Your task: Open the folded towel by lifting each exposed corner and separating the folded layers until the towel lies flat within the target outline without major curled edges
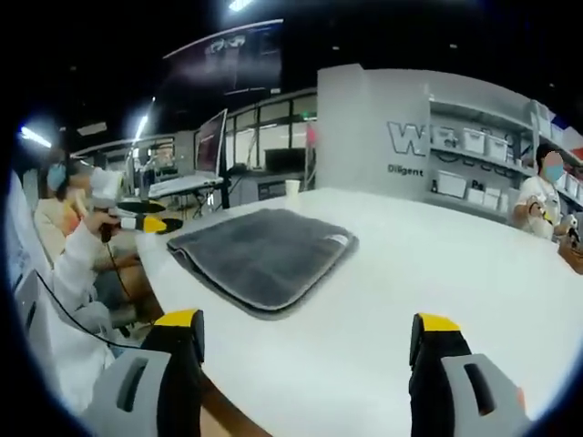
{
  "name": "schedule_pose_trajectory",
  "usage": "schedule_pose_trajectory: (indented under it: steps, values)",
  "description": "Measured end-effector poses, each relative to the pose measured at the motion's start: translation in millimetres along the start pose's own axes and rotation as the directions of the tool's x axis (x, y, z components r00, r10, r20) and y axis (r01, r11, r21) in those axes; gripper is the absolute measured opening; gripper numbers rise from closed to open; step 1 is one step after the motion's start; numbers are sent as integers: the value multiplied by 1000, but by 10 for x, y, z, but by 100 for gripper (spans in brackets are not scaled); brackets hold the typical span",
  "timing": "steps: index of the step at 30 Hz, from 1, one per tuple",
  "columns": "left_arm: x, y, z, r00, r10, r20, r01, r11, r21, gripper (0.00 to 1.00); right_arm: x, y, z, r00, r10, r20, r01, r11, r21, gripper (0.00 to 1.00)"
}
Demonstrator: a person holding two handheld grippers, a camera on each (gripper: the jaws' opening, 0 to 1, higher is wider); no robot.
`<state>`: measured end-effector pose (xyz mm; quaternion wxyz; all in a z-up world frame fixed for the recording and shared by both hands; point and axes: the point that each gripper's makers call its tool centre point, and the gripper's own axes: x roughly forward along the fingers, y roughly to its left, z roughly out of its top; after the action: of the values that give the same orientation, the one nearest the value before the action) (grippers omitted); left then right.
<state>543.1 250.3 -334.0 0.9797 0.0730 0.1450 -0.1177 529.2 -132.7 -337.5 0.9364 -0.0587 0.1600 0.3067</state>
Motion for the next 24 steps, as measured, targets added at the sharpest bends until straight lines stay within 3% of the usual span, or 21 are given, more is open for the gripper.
schedule_pose_trajectory:
  steps: [3, 7, 12, 17, 19, 24]
  values:
    - [-1, -58, -8, 998, -67, -1, 67, 998, -20, 80, 111, 60, 44, 1000, 8, -13, -9, 1000, -14, 93]
    - [27, -29, -17, 996, -92, -3, 92, 995, -45, 97, 276, 107, 111, 1000, 22, -21, -22, 1000, -16, 93]
    - [20, -89, -24, 986, -168, -8, 168, 984, -67, 100, 543, -1, 170, 999, 13, -30, -12, 1000, 12, 91]
    - [-17, -204, -19, 974, -225, -2, 224, 971, -83, 100, 869, -40, 81, 989, 63, -133, -63, 998, 4, 94]
    - [-47, -255, 15, 967, -254, 29, 256, 960, -118, 100, 1021, -40, 71, 983, 89, -159, -88, 996, 11, 94]
    - [-89, -215, 39, 967, -250, 41, 253, 961, -113, 100, 1403, 39, 115, 968, 156, -199, -147, 987, 60, 91]
